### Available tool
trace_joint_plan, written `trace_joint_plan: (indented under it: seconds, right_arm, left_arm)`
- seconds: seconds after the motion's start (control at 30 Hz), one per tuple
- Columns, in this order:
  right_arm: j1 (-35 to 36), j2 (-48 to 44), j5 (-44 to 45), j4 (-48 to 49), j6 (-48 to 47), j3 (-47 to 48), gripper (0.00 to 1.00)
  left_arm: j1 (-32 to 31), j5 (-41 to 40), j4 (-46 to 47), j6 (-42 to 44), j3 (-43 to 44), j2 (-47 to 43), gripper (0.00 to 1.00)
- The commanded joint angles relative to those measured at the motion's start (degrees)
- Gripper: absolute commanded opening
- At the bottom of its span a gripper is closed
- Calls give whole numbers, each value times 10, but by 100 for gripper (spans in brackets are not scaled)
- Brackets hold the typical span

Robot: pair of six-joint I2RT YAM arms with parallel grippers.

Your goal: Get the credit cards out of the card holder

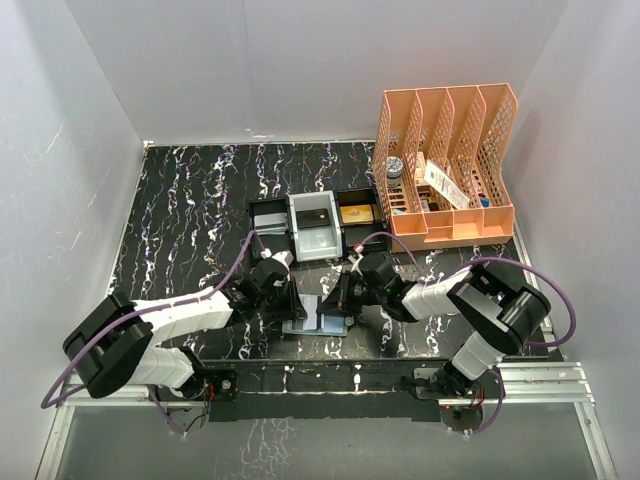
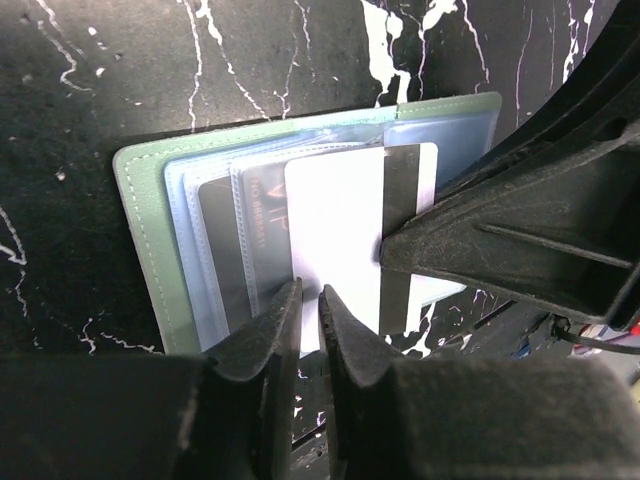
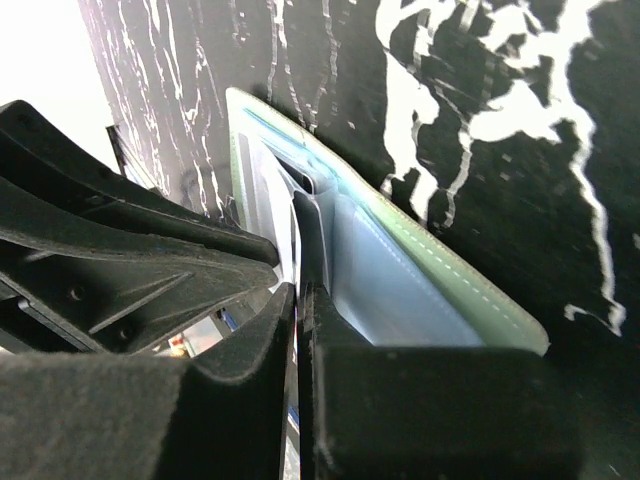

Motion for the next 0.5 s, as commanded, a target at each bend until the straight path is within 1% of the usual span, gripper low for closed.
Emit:
trace_joint_plan:
  seconds: [0.0,0.07,0.1,0.13,0.2,0.27,0.4,0.47]
  right_arm:
    - [2,-7,1,-70,-55,59,0]
    - [1,-9,-5,-111,-83,82,0]
    - [1,-11,-7,-122,-94,87,0]
    - [-1,-12,-12,-129,-100,88,0]
    - [-4,-5,-26,-128,-102,89,0]
    - [-5,4,-39,-121,-102,92,0]
    - [-5,13,-44,-118,-108,101,0]
    - [-6,18,-50,-125,-109,106,0]
  left_arm:
    - [-2,-55,-51,-27,-37,-15,15]
    - [-2,-57,-14,-49,-59,-27,16]
    - [-2,-59,-5,-54,-63,-32,18]
    - [-2,-64,-4,-57,-64,-39,22]
    - [-2,-70,-12,-48,-55,-62,36]
    - [-2,-78,-22,-47,-40,-86,47]
    - [-3,-84,-5,-48,-27,-116,59]
    - [-3,-81,-9,-42,-18,-119,60]
